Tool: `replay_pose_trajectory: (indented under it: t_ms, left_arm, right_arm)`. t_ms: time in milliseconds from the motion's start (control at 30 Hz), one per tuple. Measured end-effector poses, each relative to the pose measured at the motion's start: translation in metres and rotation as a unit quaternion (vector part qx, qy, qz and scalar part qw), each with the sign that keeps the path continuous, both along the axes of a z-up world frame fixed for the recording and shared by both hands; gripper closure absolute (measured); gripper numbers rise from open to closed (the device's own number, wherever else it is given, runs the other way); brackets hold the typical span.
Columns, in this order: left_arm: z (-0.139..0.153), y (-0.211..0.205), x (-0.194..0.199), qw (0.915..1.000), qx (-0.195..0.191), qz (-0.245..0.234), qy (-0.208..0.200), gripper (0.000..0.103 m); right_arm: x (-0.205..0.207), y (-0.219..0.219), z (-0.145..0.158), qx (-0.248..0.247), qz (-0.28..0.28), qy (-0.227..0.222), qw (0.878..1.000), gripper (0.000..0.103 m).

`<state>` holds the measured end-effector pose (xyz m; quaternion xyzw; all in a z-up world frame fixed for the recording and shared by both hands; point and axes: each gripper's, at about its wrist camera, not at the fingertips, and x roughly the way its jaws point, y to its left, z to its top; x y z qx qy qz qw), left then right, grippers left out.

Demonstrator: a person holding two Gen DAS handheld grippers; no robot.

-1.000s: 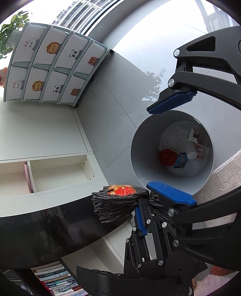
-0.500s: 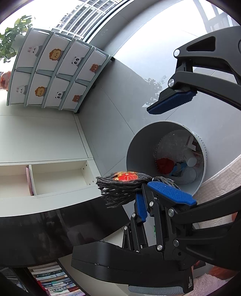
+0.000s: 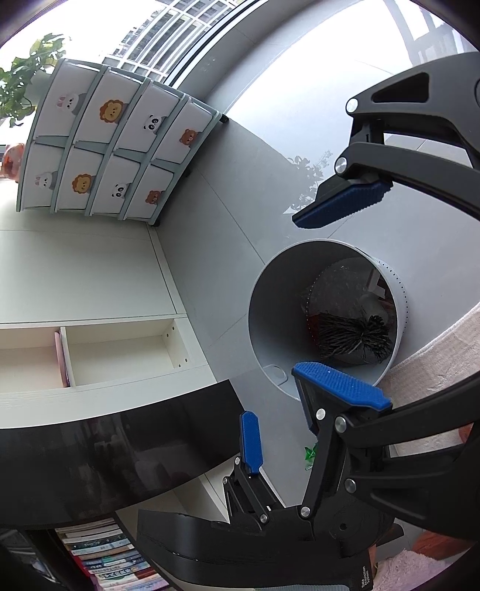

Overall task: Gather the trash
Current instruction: 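Move both open tools from the bin toward the snack bag and can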

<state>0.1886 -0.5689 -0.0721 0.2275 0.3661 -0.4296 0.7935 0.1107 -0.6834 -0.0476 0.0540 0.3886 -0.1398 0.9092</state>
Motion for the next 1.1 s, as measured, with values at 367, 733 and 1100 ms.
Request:
replay_pose_trajectory:
  t_ms: [367, 733, 1100]
  left_arm:
    - [0.01, 0.092, -0.012, 0.9988, -0.018, 0.039, -0.021, 0.033]
    - [0.003, 0.214, -0.015, 0.9937, -0.022, 0.104, -0.037, 0.033]
    - [-0.03, 0.341, 0.006, 0.9806, -0.021, 0.194, -0.021, 0.033]
  right_arm:
    - [0.006, 0.066, -0.004, -0.009, 0.046, -0.011, 0.999, 0.031]
    - [0.034, 0.163, -0.027, -0.003, 0.108, -0.014, 0.994, 0.031]
    - [0.069, 0.268, -0.062, 0.008, 0.182, -0.009, 0.983, 0.031]
